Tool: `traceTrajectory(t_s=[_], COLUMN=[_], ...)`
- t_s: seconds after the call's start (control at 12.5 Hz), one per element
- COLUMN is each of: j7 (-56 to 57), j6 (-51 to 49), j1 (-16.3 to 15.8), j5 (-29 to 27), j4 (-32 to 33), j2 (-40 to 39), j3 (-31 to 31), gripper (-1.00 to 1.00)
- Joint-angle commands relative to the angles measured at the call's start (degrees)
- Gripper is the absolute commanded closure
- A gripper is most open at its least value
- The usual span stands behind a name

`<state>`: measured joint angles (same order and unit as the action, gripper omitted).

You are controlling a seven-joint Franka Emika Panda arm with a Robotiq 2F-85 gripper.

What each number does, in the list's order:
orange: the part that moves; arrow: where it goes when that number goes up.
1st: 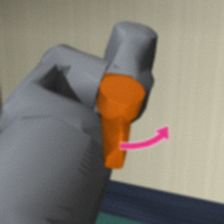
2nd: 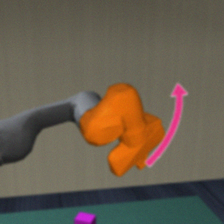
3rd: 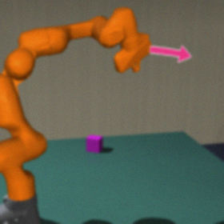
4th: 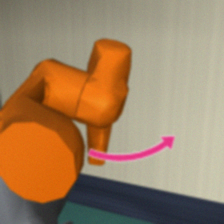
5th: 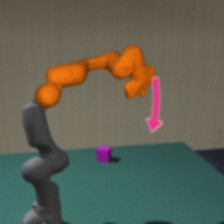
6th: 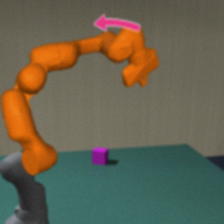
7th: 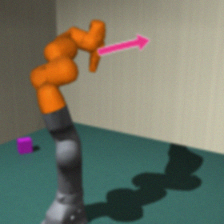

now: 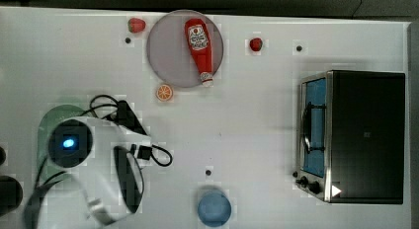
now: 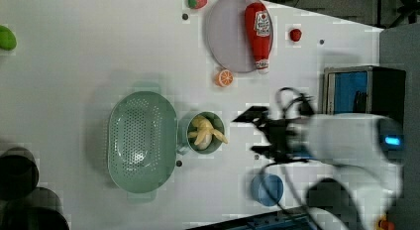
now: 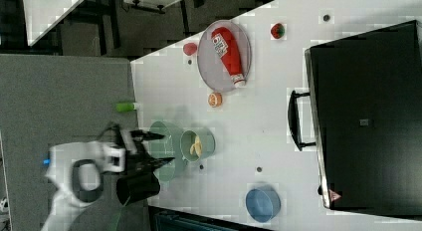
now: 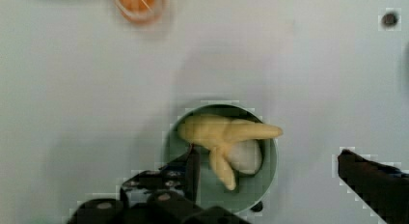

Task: Pick Banana and place it in mug.

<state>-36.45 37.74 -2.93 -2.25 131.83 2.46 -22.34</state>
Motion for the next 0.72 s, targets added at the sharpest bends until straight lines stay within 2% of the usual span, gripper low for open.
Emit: traceTrajectory(t_s=[0.08,0.48,0.72], j7=[3.53,17.53,23.88], j6=[-10.07,-25.08,-29.31], j1=[1.37,1.79,1.98], j5=[0.15,0.33,0.98], j4=[-6.13,-17.27,-22.36], j2=[6.59,10.32,10.22], j3=[5.26,18.52,25.56], gripper=[-1.00,-1.00,-1.00])
